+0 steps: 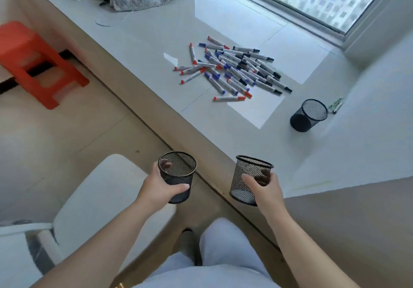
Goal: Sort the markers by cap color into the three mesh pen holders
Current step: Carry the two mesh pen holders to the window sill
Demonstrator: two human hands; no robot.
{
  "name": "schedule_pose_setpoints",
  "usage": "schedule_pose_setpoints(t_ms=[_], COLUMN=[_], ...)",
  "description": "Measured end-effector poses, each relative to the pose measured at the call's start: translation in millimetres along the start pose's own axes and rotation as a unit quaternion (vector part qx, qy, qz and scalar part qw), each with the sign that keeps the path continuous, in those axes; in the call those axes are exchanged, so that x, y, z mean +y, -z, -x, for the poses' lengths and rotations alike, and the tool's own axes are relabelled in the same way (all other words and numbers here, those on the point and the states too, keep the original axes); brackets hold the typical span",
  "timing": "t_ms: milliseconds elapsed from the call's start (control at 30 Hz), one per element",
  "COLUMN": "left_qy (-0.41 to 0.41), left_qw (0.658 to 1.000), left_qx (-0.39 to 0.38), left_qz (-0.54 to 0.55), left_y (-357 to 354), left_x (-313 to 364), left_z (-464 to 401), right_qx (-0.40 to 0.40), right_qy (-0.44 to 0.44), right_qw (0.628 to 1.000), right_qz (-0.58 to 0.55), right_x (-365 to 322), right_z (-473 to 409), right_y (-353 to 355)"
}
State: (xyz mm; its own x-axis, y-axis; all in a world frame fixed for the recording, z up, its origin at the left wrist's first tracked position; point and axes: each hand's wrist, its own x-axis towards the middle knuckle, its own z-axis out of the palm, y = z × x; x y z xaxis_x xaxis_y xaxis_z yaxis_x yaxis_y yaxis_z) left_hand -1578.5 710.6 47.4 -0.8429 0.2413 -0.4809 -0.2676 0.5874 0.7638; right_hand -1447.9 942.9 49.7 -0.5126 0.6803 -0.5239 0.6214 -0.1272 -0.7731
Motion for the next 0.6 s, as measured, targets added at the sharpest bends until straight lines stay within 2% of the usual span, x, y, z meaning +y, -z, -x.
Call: schedule_pose_setpoints(t_ms=[300, 467, 600], left_qy=[-0.039, -0.080, -0.104], left_qw=[0.997, 0.989, 0.972], left_qx=[-0.050, -0.095, -0.159], left_qz=[-0.034, -0.082, -0.137], left_y=[-41, -69, -99], left_x=[86, 131, 162], left_z=[-79, -123, -156], right_qx=[0.019, 0.083, 0.152], right_qy=[-0.018, -0.021, -0.041], right_qw=[0.999, 0.996, 0.984], right_qz=[-0.023, -0.034, -0.080], right_x=[-45, -67, -69], right_z=[-82, -115, -125], right_y=[13, 30, 39])
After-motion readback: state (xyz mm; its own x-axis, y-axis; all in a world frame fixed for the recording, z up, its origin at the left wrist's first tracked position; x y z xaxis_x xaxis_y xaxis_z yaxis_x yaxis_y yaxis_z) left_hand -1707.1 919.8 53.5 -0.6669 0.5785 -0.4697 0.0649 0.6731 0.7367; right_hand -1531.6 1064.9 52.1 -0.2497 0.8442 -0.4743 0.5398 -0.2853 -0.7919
